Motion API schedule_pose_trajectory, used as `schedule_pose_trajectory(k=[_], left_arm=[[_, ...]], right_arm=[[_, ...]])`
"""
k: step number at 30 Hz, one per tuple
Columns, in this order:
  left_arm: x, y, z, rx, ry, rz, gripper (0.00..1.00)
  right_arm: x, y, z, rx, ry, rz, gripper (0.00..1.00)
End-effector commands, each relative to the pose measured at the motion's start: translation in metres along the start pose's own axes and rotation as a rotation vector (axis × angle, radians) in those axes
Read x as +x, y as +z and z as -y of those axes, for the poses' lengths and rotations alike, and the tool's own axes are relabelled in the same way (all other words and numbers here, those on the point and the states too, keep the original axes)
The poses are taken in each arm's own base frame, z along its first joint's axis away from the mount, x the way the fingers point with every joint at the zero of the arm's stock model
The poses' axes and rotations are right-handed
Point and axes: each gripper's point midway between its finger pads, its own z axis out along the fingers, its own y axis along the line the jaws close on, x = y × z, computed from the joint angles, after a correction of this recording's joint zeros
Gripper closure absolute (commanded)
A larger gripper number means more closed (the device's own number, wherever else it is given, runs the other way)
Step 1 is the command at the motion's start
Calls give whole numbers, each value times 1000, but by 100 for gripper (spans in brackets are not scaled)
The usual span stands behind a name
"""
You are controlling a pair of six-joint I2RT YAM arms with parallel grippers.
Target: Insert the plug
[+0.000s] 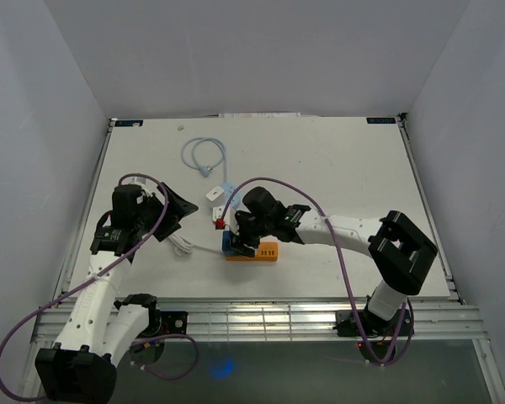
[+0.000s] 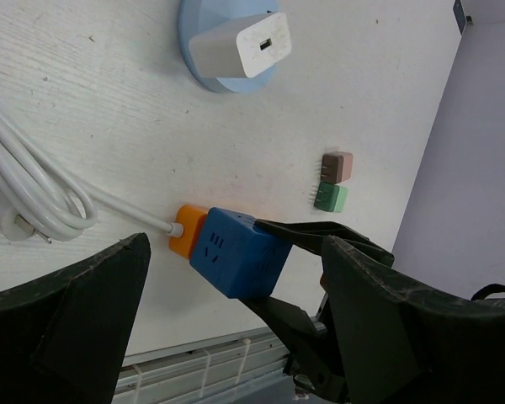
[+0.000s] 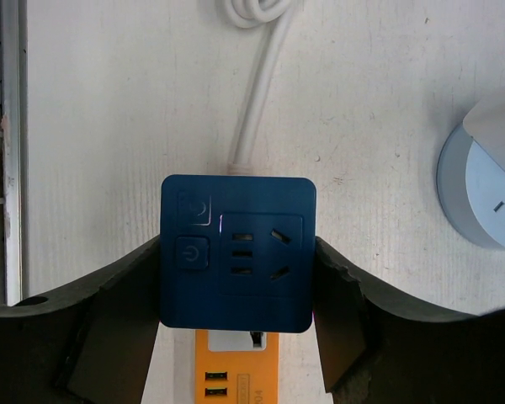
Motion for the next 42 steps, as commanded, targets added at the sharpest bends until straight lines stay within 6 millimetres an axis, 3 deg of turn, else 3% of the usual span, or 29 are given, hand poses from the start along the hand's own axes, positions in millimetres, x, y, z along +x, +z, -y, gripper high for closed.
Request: schedule_pose_trajectory(k=[1, 10, 20, 28, 33, 42], left_arm=[[-3, -3, 11, 56, 36, 6, 7], [-2, -1, 15, 76, 46, -8, 7], [-2, -1, 13, 71, 56, -5, 8], [-1, -2, 12, 67, 68, -8, 7], [-1, -3, 11, 65, 72, -3, 7], [-3, -5, 11, 61, 80, 6, 7]], right_arm=[[53, 2, -25, -88, 69, -108, 92], [64, 3, -23, -109, 128, -106, 92], [76, 9, -19, -75, 177, -224, 92], [70, 11, -31, -129, 173, -147, 92], [78, 17, -43, -161, 196, -115, 92], [82, 27, -42, -125, 221, -44, 92]])
